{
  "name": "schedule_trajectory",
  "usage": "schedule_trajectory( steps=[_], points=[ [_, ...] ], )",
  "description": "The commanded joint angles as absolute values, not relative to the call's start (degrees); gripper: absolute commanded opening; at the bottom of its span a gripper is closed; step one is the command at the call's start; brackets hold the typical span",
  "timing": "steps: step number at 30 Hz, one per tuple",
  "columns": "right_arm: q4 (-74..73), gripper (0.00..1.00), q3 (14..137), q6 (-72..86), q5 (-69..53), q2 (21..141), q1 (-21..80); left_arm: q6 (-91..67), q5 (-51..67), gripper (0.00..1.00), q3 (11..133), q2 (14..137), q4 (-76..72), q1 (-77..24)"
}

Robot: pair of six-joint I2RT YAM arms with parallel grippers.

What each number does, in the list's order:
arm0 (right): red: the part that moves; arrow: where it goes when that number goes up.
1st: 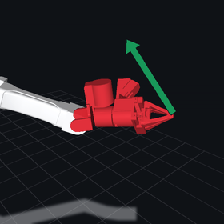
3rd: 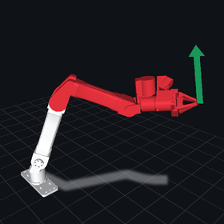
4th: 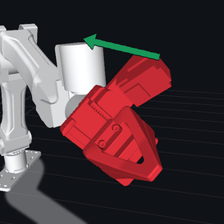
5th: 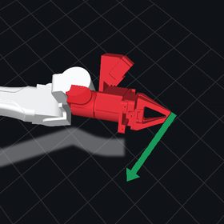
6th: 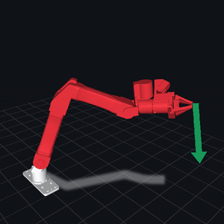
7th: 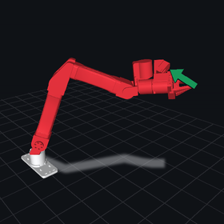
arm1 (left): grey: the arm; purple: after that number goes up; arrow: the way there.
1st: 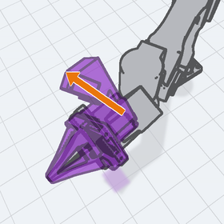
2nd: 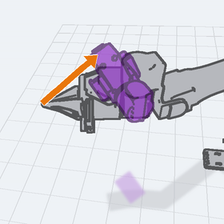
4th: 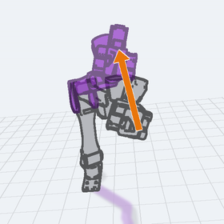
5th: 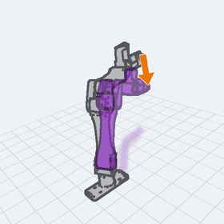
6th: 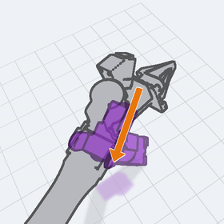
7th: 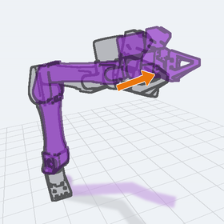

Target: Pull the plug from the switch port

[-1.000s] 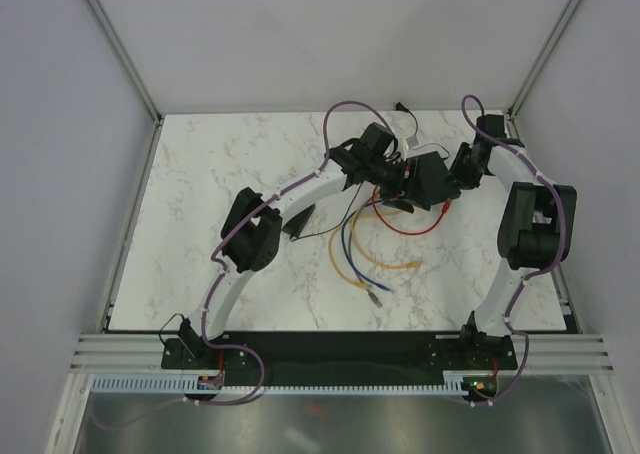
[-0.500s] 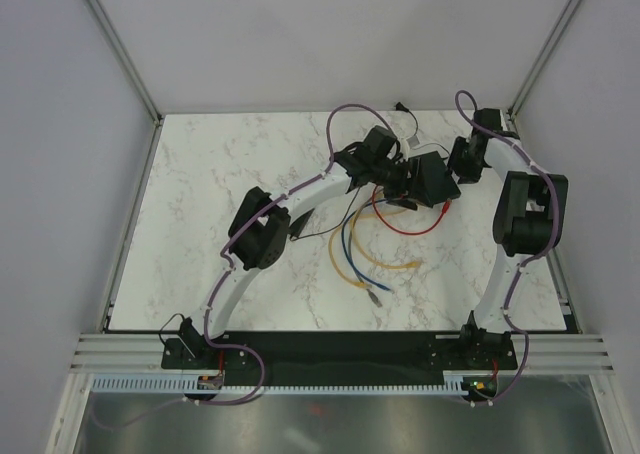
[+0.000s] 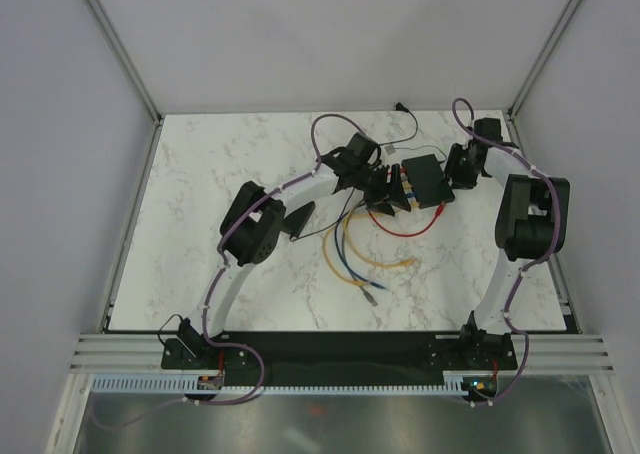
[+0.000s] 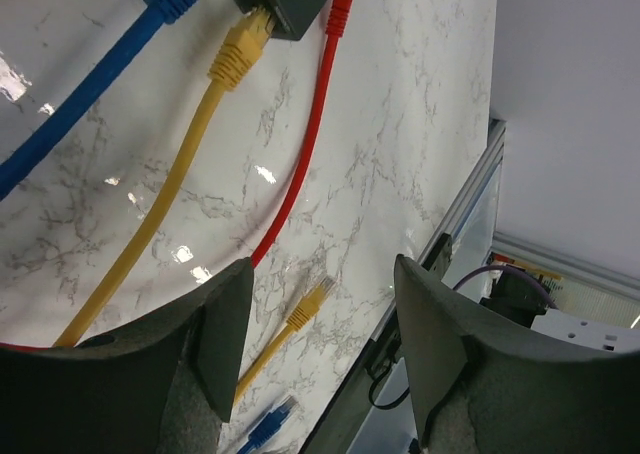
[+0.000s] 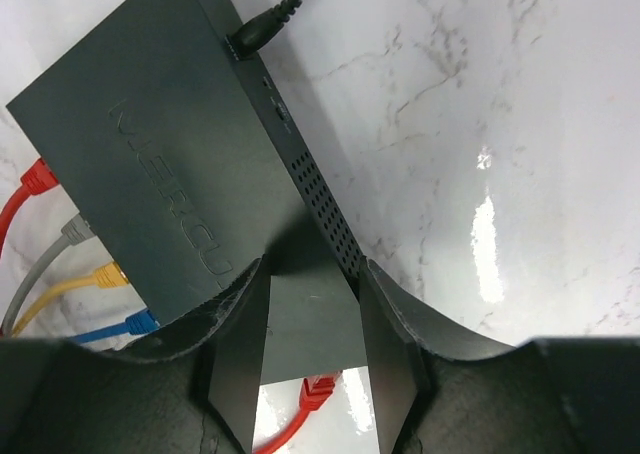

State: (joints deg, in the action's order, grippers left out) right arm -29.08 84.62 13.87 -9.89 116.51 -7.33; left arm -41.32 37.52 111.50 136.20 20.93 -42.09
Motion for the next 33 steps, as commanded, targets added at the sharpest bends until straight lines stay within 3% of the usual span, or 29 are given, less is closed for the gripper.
schedule_trajectory(
  steps=[1, 14, 22, 33],
  points=[
    [-30.9, 0.48, 80.2, 15.1, -15.3, 113.9, -5.1, -40.6, 36.7, 0.66, 111.5, 130.2, 19.8, -42.0],
    [-29.1, 0.47, 78.0, 19.3, -19.1, 110.3, -4.6, -39.5, 30.0, 0.66, 116.5, 131.7, 20.9, -42.5],
    [-30.4, 0.47, 80.2, 20.4, -16.9, 108.1, -3.7, -29.1, 33.2, 0.60, 112.4, 130.6, 21.4, -41.6],
    [-31.1, 0.45, 81.2, 18.6, -17.1, 107.8, -0.3, -27.7, 36.8, 0.61, 117.9, 132.4, 21.8, -35.1]
  ],
)
